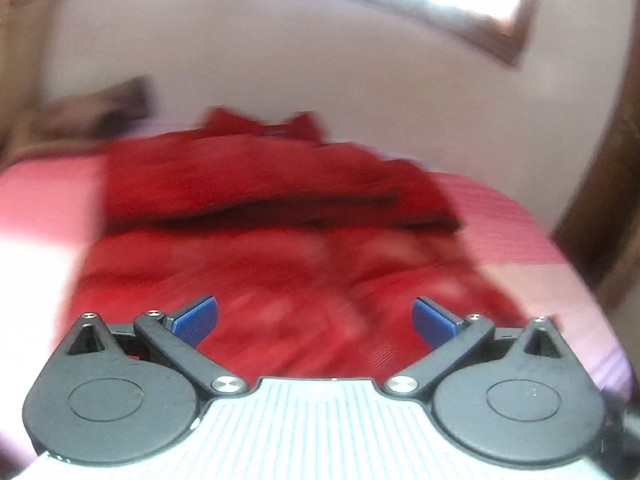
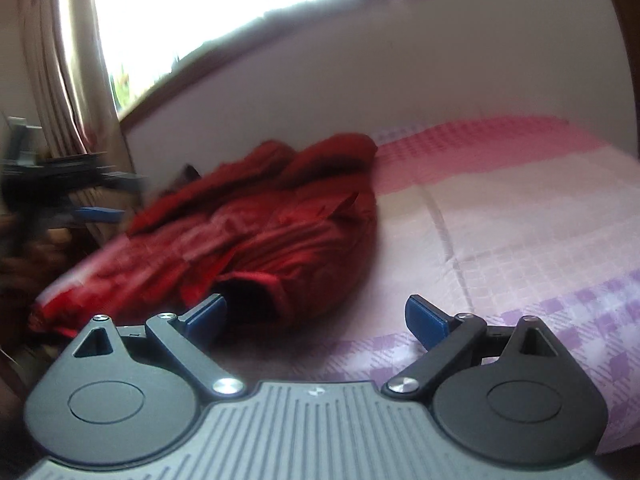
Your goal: Fold large clothes
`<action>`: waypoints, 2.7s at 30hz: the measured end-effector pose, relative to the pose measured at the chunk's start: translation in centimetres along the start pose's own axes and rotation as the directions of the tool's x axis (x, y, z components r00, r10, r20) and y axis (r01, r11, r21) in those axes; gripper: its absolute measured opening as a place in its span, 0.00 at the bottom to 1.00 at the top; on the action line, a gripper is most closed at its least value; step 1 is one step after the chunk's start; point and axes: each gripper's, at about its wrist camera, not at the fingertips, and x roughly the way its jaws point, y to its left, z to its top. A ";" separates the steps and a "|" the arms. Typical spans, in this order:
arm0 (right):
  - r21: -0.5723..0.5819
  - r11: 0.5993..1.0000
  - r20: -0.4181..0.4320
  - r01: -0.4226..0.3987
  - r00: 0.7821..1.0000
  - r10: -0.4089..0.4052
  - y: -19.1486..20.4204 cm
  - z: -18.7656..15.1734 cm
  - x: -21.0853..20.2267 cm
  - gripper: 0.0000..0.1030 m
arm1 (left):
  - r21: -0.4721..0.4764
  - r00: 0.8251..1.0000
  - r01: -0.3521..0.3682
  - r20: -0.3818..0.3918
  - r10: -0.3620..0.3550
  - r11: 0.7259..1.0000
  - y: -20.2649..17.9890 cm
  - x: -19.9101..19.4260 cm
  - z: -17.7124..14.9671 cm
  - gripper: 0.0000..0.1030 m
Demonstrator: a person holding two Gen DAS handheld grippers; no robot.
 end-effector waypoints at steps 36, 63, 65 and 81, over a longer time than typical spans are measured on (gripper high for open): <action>0.087 0.996 -0.160 0.019 0.987 -0.005 6.8 -3.3 -1.6 0.10 | -0.181 0.986 -0.163 -0.051 0.156 0.970 13.7 -9.0 -10.0 0.49; 0.065 0.983 -0.427 0.174 0.895 -0.130 4.7 -4.5 -1.7 0.98 | -0.126 0.962 -0.272 -0.032 0.270 0.954 14.9 -7.1 -9.3 0.99; 0.134 0.986 -0.447 0.103 0.894 -0.033 3.7 -5.2 -2.8 0.98 | -0.112 0.962 -0.272 -0.027 0.270 0.956 14.7 -7.1 -9.4 0.99; 0.360 0.933 -0.130 -0.031 0.988 0.083 1.2 -3.9 -3.9 1.00 | -0.288 0.999 -0.021 -0.050 0.007 0.957 19.3 -6.9 -12.3 0.99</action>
